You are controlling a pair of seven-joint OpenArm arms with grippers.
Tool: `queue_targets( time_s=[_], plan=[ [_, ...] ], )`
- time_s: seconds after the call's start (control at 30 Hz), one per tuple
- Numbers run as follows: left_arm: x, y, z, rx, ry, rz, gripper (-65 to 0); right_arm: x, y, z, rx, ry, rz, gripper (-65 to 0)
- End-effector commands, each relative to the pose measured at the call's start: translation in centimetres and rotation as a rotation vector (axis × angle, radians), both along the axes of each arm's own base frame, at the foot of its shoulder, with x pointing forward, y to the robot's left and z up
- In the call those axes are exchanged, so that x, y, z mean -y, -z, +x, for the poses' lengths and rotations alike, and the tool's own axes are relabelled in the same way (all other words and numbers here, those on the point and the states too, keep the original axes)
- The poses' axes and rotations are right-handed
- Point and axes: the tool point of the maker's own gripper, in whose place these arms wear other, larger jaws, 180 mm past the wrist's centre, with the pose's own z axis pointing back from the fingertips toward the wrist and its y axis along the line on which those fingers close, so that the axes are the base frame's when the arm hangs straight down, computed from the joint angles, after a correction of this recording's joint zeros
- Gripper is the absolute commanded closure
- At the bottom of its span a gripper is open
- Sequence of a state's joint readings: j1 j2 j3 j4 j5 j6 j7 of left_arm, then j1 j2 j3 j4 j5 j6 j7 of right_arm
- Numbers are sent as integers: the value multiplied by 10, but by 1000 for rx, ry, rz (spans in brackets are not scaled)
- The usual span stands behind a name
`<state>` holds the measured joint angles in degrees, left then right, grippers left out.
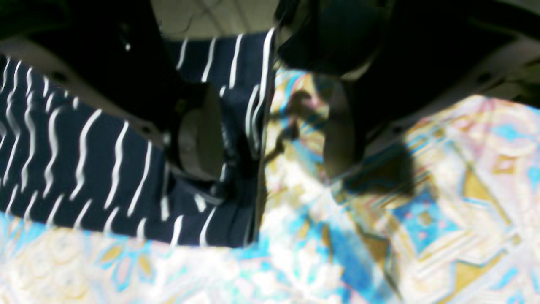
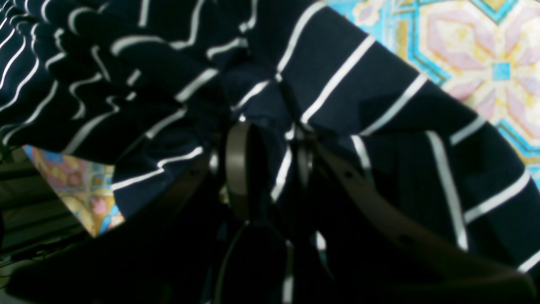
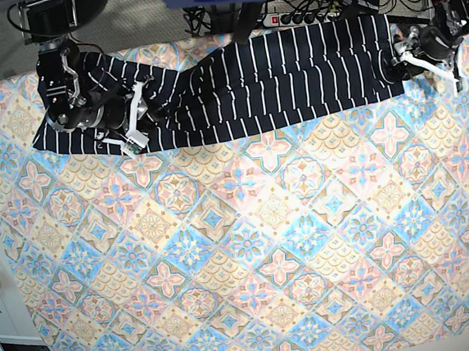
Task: Fold the T-shirt properly
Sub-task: 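Regrasp the folded shirt's ends with both grippers and tuck them inward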
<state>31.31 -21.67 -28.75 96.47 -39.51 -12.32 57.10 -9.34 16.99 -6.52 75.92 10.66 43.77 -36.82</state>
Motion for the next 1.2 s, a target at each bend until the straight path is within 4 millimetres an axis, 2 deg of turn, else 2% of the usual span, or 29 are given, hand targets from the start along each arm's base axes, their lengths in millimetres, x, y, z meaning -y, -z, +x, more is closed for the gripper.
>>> queue_targets(
  time_s=[0.0, 0.1, 0.27, 0.37, 0.47, 0.77, 0.9, 1.03, 1.1, 1.17],
  plan=[
    [-6, -9, 5, 9, 20, 18, -376, 57, 23, -21, -109, -11, -278, -167],
    [-8, -9, 4, -9, 31, 23, -376, 56, 22, -20, -108, -12, -278, -167],
    [13, 4, 1, -55, 105, -5, -377, 57, 23, -21, -111, -11, -281, -166],
    [13, 18, -8, -96, 88, -25, -377, 58, 22, -20, -111, -10, -281, -166],
    [13, 28, -9, -113, 71, -42, -377, 58, 22, -20, -111, -10, -281, -166],
    [18, 35, -13, -124, 76, -50, -377, 58, 22, -20, -111, -10, -281, -166],
    [30, 51, -22, -169, 77, -81, -371, 58, 22, -20, -110, -10, -282, -166],
    [45, 62, -20, -183, 90, -112, -370, 58, 22, -19, -108, -8, -282, -166],
    [46, 63, -20, -180, 84, -118, -370, 58, 22, -19, -108, -8, -282, -166],
    [51, 63, -11, -147, 91, -120, -370, 58, 21, -19, -107, -9, -282, -166]
  ],
)
